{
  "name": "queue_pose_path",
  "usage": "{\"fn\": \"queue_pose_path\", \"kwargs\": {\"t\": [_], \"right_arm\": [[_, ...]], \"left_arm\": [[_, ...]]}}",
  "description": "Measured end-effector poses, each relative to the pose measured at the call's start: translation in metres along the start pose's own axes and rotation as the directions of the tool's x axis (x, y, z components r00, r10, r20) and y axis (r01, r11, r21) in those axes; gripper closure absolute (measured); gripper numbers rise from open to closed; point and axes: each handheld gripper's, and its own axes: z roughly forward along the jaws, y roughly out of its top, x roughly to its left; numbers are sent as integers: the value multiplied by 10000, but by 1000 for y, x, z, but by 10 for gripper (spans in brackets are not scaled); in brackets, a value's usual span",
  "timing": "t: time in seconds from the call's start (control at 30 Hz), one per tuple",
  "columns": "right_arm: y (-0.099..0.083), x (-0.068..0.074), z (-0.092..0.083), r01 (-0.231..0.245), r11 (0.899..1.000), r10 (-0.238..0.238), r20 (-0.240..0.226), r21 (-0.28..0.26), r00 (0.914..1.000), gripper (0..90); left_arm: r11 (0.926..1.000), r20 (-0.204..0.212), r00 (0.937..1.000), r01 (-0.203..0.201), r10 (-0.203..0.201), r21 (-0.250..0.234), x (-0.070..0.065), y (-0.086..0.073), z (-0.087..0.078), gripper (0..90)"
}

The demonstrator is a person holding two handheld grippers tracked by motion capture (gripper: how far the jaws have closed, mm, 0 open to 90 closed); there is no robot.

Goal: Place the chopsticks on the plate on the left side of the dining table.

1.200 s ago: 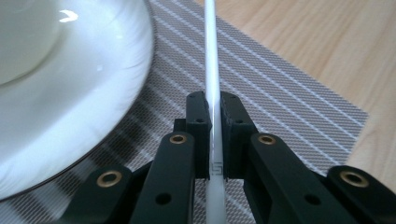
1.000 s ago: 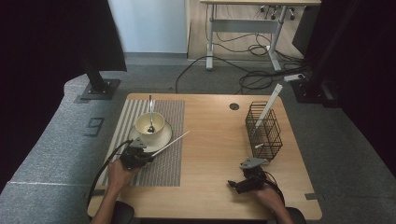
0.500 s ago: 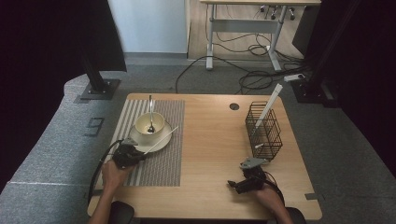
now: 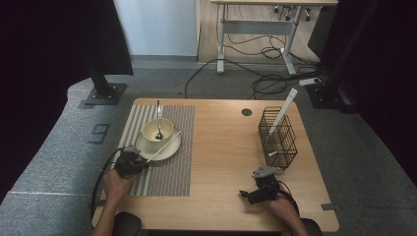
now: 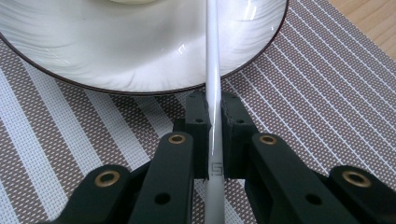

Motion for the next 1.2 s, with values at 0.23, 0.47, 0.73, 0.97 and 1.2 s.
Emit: {"fn": "queue_pose_path", "kwargs": {"t": [0.23,0.47,0.73,0.97,1.2], "right_arm": [[0,0,0,-3,10000,3,5,9,10000,22],[0,1,1,7,10000,-7,7,18,10000,15],[1,1,1,11,10000,-11,13,43,10000,10],[1,1,1,0,10000,0,26,49,10000,7],[1,1,1,-3,10000,3,34,61,10000,5]], "left_arm": [[9998,-84,9998,-164,165,82,-2,0,1,715],[9995,-237,9997,-107,100,-288,-2,-4,-7,543],[9928,296,9996,50,-15,-1197,-8,-4,-16,319],[9851,894,9959,10,146,-1721,-23,3,-8,210],[9802,1031,9944,-18,226,-1979,-37,10,4,153]]}}
